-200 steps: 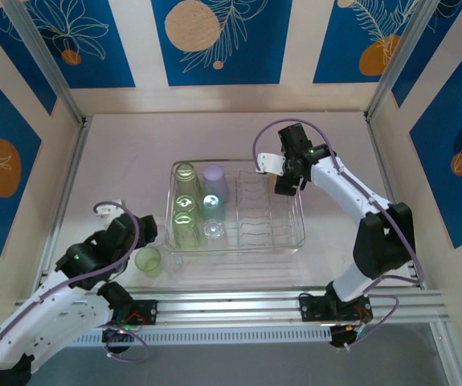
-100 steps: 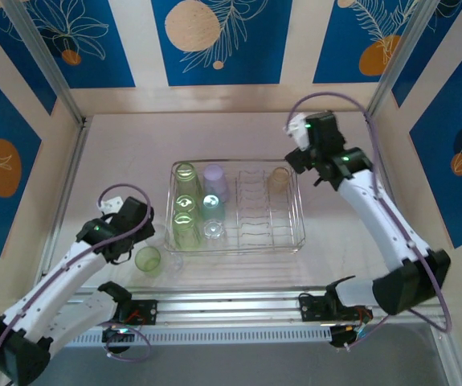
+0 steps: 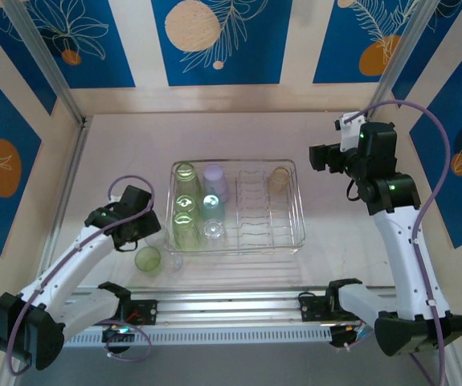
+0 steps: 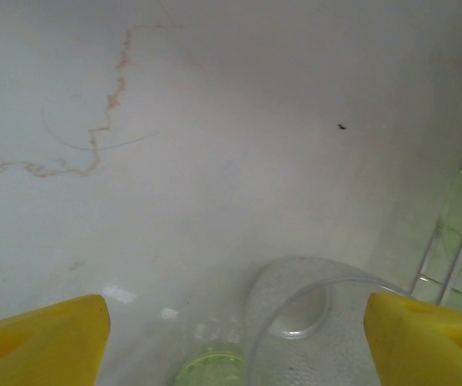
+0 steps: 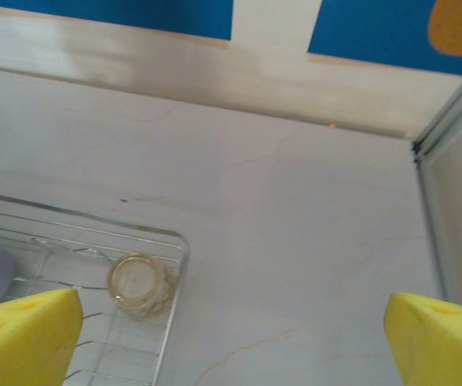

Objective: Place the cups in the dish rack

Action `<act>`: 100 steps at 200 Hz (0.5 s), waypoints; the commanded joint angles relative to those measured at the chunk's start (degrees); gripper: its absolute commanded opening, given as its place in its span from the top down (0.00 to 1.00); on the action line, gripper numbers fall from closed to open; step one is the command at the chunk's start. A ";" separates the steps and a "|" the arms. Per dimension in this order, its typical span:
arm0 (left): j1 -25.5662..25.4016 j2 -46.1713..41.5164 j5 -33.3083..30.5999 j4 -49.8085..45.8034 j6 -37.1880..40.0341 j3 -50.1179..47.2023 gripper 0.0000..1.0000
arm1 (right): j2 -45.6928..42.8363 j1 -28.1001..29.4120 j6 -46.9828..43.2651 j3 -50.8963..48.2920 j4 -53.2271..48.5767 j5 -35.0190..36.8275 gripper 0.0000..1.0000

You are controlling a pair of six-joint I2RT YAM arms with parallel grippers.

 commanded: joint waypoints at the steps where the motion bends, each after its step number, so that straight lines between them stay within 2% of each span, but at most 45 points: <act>1: 0.64 -2.81 2.64 0.99 1.64 -1.15 0.18 | -0.48 -0.17 2.60 -0.40 -0.02 -5.07 0.08; 29: 0.64 -5.07 1.93 0.64 1.83 -2.47 0.23 | -0.89 -0.26 2.94 -0.85 -0.38 -7.46 0.17; 56: 0.64 -3.75 2.85 1.55 2.31 -3.19 0.37 | -1.58 -0.24 2.68 -1.56 0.01 -8.33 0.24; 100: 0.64 -1.21 5.79 4.43 4.80 -3.56 0.40 | -2.83 -0.23 2.23 -3.19 1.20 -7.37 0.25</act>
